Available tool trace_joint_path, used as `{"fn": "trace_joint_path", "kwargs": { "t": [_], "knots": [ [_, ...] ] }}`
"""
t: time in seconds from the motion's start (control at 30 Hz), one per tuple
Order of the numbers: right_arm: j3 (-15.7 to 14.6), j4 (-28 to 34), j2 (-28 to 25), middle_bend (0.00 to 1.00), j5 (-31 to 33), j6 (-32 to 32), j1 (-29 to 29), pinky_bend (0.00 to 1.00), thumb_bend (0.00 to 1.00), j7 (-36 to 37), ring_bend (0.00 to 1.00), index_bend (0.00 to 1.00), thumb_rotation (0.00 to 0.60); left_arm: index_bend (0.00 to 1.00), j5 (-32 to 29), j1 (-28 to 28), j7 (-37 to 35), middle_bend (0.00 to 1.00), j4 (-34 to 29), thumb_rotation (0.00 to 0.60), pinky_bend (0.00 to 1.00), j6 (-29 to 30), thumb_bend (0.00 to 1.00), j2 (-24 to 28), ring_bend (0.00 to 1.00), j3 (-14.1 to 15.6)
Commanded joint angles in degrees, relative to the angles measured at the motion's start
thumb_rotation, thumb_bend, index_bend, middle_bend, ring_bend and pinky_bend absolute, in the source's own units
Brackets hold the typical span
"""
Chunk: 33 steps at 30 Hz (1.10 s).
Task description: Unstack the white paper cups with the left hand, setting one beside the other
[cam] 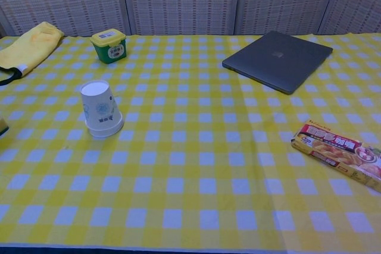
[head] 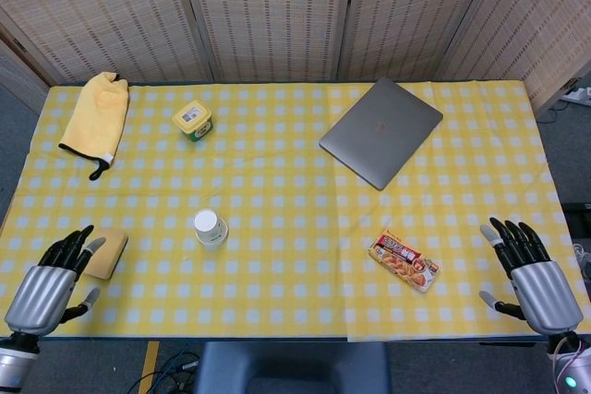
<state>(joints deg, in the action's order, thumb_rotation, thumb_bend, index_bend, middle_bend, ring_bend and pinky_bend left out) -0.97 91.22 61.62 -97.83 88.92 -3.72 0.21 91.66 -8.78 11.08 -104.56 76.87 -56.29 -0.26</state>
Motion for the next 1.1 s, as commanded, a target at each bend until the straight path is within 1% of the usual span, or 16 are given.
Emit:
{"fn": "trace_joint_path", "kwargs": {
  "t": [0.03,0.27,0.4,0.47,0.57,0.7,0.87,1.1],
  "knots": [
    [0.20,-0.08,-0.05,0.00,0.17,0.11,-0.06,0.00,0.09,0.17,0.00,0.00,0.600,0.14,-2.04,-6.20,-1.72,0.00,-4.48,0.600,0.17,-8.17,0.35,3.92,0.00,-2.13],
    [0.45,0.24,0.12,0.00,0.24,0.09,-0.27,0.00,0.09,-0.24,0.00,0.00,0.600,0.15,-7.63,-13.29,2.23,0.00,-6.32,0.600,0.16,-17.15,0.35,3.00,0.00,-4.95],
    [0.34,0.19,0.18,0.00,0.37,-0.41,-0.41,0.00,0.09,-0.40,0.00,0.00,0.600,0.16,-10.54,-15.18,4.27,0.00,-7.17,0.600,0.17,-19.45,0.35,3.15,0.00,-5.73],
    [0.27,0.04,-0.07,0.00,0.60,-0.87,-0.57,0.00,0.09,-0.02,0.00,0.00,0.600,0.16,-14.14,-17.69,5.87,0.00,-8.52,0.600,0.17,-22.84,0.35,3.98,0.00,-6.67],
    [0.38,-0.04,-0.19,0.00,0.61,-0.64,-0.58,0.00,0.09,0.47,0.00,0.00,0.600,0.16,-17.89,-20.09,8.36,0.00,-9.65,0.600,0.17,-25.02,0.35,4.65,0.00,-7.66],
    [0.40,-0.09,-0.25,0.00,0.49,-0.28,-0.51,0.00,0.09,0.68,0.00,0.00,0.600,0.17,-23.68,-24.21,12.62,0.00,-10.30,0.600,0.16,-28.00,0.35,4.25,0.00,-8.77],
    [0.71,-0.14,-0.36,0.00,0.85,-0.07,-0.54,0.00,0.09,1.00,0.00,0.00,0.600,0.17,-29.92,-28.89,16.67,0.00,-9.59,0.600,0.16,-30.38,0.35,2.35,0.00,-9.05],
    [0.83,-0.25,-0.71,0.00,1.27,-0.44,-0.76,0.00,0.09,1.87,0.00,0.00,0.600,0.18,-35.37,-33.30,19.21,0.00,-8.15,0.600,0.17,-31.81,0.35,-0.10,0.00,-8.16]
  ]
}}
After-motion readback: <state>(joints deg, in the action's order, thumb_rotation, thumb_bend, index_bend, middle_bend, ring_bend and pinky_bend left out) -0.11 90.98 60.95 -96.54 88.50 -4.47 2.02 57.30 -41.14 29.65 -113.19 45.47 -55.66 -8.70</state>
